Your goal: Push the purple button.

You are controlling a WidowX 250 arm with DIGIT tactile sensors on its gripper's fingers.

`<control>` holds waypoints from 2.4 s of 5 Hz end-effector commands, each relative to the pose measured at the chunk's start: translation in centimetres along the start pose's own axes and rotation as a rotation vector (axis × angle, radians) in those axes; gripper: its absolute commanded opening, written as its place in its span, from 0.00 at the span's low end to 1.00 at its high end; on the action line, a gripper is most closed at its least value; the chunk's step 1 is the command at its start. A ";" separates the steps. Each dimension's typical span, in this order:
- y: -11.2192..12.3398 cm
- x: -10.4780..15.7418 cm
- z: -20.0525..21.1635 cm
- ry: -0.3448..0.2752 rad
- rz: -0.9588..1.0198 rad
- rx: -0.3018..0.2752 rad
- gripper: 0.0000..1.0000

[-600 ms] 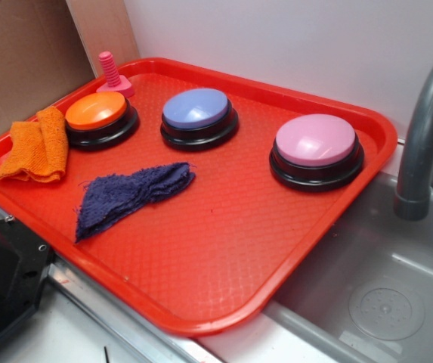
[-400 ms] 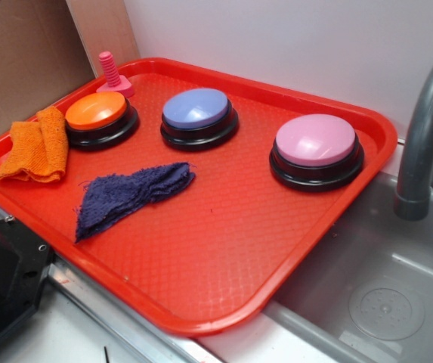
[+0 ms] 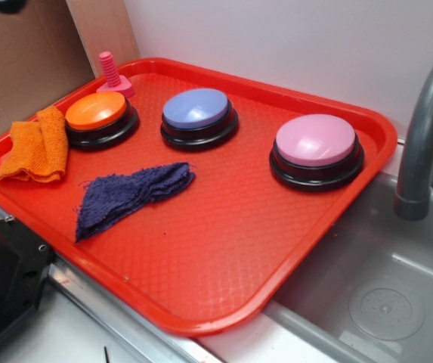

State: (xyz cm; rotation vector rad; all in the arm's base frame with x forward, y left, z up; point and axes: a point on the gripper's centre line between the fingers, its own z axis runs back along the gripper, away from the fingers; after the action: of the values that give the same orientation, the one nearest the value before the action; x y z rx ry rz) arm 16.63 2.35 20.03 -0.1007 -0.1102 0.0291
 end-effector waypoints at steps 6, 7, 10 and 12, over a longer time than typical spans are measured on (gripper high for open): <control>-0.7 10.8 -14.8 0.003 -0.233 0.125 1.00; -1.0 10.8 -15.1 0.014 -0.248 0.135 1.00; -0.9 10.7 -16.6 0.085 -0.254 0.100 1.00; -1.2 10.5 -15.2 0.050 -0.261 0.122 1.00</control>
State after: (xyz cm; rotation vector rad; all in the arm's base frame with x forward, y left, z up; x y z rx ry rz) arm 28.45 -0.02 5.41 0.0253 -0.0424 -0.2316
